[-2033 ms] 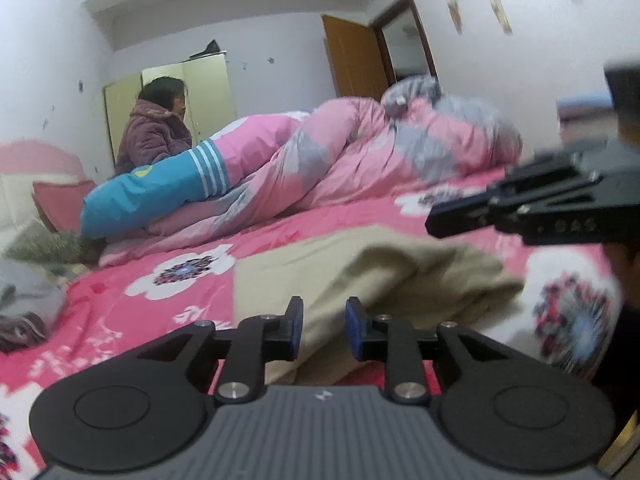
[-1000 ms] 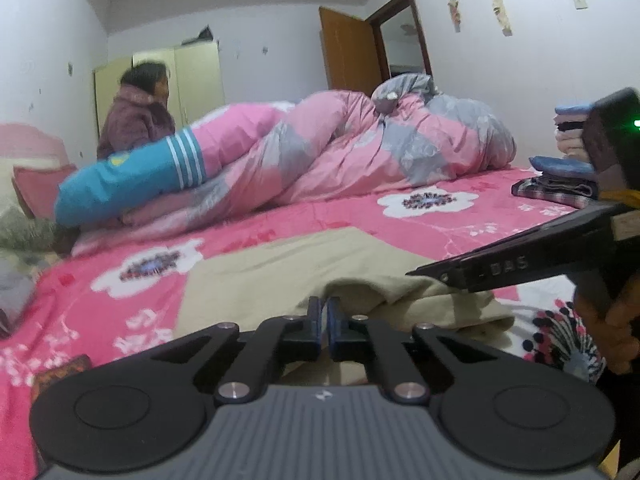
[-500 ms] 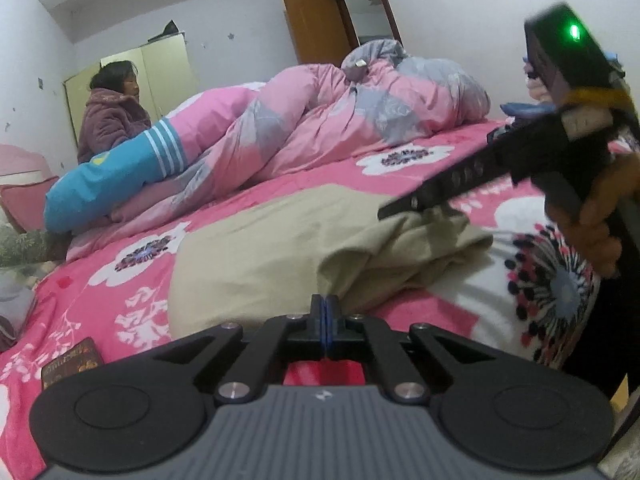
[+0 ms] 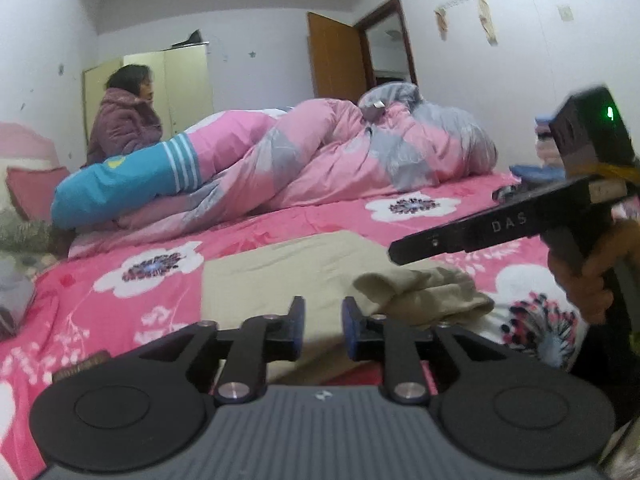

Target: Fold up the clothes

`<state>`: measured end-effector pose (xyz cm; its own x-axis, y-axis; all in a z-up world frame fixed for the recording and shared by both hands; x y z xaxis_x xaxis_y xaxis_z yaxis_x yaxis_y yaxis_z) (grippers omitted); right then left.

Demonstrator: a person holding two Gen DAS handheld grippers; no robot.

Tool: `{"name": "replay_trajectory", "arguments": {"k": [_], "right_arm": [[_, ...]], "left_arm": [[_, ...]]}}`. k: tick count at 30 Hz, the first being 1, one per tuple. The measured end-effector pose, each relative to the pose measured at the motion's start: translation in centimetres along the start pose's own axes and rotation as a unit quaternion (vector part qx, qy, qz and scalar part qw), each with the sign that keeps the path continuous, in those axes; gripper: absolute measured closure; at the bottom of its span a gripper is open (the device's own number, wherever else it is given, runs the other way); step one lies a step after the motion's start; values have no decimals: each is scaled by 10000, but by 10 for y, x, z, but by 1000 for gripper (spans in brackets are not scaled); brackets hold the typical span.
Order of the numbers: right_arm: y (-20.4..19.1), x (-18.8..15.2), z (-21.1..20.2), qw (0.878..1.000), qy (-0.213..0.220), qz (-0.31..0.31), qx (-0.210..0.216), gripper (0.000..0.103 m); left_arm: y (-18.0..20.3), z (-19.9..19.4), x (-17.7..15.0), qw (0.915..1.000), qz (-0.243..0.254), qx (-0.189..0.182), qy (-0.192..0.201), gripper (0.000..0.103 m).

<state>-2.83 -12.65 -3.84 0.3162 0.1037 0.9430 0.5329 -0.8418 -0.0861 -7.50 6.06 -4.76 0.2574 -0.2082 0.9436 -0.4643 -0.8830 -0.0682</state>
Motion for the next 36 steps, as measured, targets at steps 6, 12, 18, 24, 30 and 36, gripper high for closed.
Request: {"name": "replay_trajectory", "arguments": {"k": [6, 12, 18, 24, 30, 36], "right_arm": [[-7, 17, 17, 9979, -101, -498, 404, 78], [3, 24, 34, 9940, -454, -408, 902, 78], [3, 17, 41, 9889, -722, -159, 1288, 78], [7, 19, 42, 9832, -793, -28, 1642, 78], [3, 20, 46, 9812, -854, -374, 1688, 78], [3, 22, 45, 9762, -846, -685, 1873, 78]], "left_arm": [[23, 13, -18, 9899, 1373, 305, -182, 61], [22, 15, -19, 9894, 1318, 605, -59, 67], [10, 19, -11, 9931, 913, 730, 97, 81], [2, 20, -1, 9947, 577, 800, 275, 88], [2, 20, 1, 9950, 468, 818, 321, 89], [0, 19, 0, 9950, 468, 817, 333, 89]]}}
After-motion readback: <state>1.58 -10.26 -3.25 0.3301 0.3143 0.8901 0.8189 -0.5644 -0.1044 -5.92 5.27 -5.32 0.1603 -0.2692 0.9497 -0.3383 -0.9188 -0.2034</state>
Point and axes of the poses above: each gripper's, at about its wrist camera, not at the fingertips, and z roughly the way its jaws point, y to its right, x to its top, the point moved 5 cm from there along z, roughly the way its jaws point, and after that the axes turned 8 degrees about -z, right-handed, at the moved point
